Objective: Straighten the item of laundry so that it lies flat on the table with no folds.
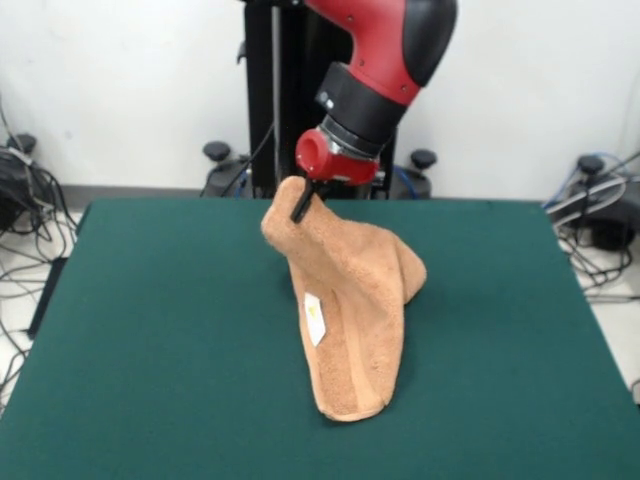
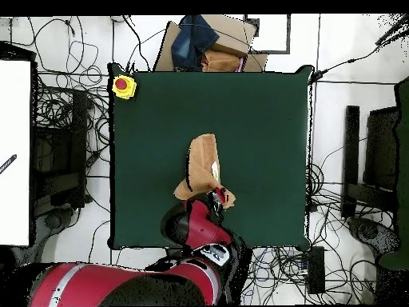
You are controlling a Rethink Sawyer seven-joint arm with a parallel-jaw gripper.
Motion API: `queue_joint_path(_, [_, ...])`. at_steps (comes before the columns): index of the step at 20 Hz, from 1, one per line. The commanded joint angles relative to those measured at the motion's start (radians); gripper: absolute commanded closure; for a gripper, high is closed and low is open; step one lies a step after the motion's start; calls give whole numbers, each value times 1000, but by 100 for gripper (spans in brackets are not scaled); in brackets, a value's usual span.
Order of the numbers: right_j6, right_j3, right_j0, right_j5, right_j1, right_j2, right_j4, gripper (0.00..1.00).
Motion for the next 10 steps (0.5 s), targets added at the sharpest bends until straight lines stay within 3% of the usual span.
queue_joint_path(1, [269, -62, -29, 122, 35, 153, -18, 100])
queue_joint_path(10, [265, -54, -61, 145, 37, 191, -16, 100])
